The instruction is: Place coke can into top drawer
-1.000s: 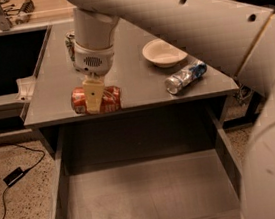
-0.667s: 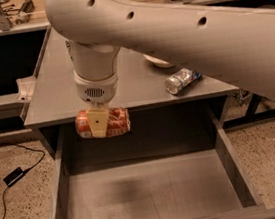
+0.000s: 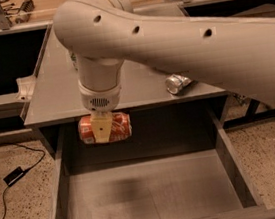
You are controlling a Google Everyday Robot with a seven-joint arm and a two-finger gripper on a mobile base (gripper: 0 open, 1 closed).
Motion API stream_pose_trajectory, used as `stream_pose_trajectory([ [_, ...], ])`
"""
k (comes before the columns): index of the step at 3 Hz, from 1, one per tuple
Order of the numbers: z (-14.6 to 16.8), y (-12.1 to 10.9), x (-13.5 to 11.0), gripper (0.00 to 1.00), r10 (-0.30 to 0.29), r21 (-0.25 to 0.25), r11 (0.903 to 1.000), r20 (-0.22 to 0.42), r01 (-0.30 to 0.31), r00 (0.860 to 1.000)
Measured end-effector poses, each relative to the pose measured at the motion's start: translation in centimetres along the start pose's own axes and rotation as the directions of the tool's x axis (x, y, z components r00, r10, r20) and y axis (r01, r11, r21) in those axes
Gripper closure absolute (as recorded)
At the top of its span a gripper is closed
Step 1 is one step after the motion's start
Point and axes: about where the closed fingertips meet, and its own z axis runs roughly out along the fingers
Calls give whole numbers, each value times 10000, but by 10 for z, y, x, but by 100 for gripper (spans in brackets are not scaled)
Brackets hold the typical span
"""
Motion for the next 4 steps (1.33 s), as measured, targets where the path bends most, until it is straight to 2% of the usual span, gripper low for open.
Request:
stream_pose_trajectory([
  [1, 43, 5, 7, 100, -901, 773, 9927, -290, 921, 9955],
  [2, 96, 11, 28, 100, -1397, 837, 9856, -867, 1470, 9864],
  [3, 112, 5, 38, 100, -1477, 915, 9826, -1436, 1617, 9785],
  [4, 112, 5, 38, 100, -1493, 928, 9821, -1470, 1639, 9778],
])
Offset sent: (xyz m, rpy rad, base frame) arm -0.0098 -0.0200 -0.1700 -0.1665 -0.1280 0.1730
